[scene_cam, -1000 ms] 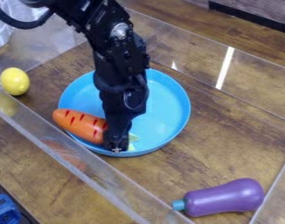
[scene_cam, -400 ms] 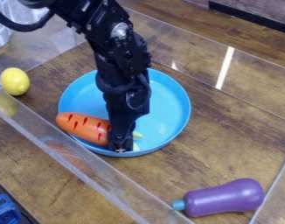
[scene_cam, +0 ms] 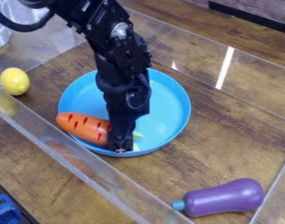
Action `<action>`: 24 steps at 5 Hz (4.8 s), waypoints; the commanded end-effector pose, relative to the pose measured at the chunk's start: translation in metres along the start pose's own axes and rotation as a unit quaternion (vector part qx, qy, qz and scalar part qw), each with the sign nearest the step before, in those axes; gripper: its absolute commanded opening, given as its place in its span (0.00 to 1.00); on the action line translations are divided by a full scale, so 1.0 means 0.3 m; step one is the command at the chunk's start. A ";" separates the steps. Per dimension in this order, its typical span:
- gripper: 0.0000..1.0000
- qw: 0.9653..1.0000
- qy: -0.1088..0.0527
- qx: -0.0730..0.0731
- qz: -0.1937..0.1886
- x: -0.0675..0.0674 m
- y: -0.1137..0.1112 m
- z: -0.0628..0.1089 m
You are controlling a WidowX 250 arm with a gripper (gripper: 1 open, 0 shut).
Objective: Move the carrot to the left side
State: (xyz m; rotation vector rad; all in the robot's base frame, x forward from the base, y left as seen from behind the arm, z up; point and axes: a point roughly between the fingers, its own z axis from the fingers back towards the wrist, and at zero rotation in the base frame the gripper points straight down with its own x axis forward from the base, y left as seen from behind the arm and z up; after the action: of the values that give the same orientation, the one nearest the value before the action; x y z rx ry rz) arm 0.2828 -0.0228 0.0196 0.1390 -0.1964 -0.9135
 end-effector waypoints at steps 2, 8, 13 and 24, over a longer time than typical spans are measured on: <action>1.00 0.999 0.028 -0.038 -0.014 -0.016 -0.062 -0.063; 1.00 0.998 0.033 -0.047 -0.003 -0.020 -0.036 -0.048; 0.00 0.998 0.040 -0.043 0.003 -0.019 -0.004 0.009; 0.00 0.997 0.071 -0.005 -0.021 -0.031 0.110 0.304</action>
State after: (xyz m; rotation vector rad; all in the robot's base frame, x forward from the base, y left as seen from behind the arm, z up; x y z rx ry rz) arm 0.2729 -0.0033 0.0920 0.1649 0.0196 -0.9644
